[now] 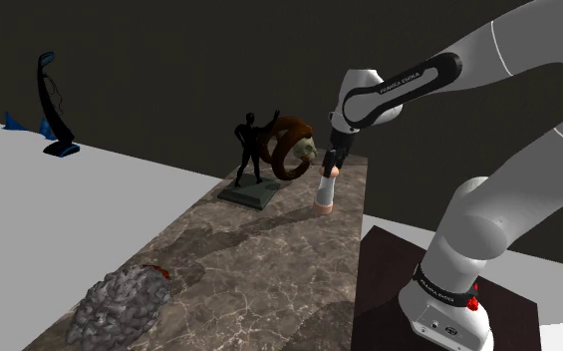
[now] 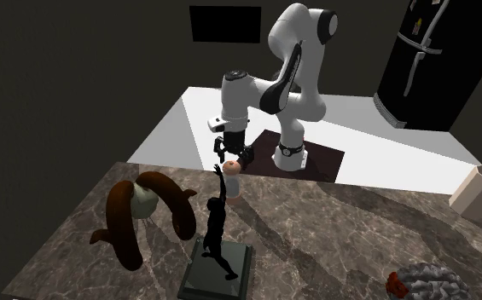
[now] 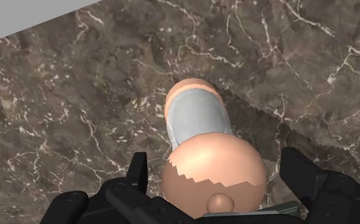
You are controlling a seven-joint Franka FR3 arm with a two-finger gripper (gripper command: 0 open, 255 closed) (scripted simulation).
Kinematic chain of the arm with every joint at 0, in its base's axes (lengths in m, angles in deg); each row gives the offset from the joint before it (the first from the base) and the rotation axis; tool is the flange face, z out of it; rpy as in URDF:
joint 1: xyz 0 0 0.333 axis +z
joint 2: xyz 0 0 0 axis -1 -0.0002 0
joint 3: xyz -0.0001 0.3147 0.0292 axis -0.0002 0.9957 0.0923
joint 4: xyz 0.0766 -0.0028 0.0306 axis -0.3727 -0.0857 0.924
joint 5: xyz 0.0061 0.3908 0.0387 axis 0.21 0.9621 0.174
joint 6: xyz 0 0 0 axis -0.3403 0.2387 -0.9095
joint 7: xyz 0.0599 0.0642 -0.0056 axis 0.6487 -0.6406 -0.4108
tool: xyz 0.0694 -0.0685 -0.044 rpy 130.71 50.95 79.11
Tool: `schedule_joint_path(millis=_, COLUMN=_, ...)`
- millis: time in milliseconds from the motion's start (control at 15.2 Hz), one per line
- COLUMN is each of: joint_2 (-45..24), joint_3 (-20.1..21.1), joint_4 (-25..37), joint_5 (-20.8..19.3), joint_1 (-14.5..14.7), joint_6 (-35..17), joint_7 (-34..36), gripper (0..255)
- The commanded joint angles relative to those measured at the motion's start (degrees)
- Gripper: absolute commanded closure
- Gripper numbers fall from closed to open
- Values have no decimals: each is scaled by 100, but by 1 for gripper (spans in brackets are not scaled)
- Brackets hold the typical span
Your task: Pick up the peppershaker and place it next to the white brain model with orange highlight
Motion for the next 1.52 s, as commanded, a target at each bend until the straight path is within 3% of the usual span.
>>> schedule_joint_path(millis=0, joint_2=-19, joint_3=-3, joint_4=-5, joint_5=2, joint_1=2, joint_6=-26, joint_7=-2, gripper=0)
schedule_joint_path(millis=264, joint_2=-19, joint_3=-3, joint_4=-5, joint_5=2, joint_1=2, joint_6=-26, joint_7=-2, gripper=0)
schedule_joint_path(millis=330, joint_2=-19, joint_3=-3, joint_4=-5, joint_5=2, joint_1=2, joint_6=-26, joint_7=-2, gripper=255)
schedule_joint_path(millis=924, joint_2=-19, joint_3=-3, joint_4=-5, joint_5=2, joint_1=2, joint_6=-26, joint_7=-2, gripper=255)
schedule_joint_path(millis=1452, joint_2=292, joint_3=73, joint_4=399, joint_5=7, joint_1=-4, joint_6=687, joint_7=29, gripper=255)
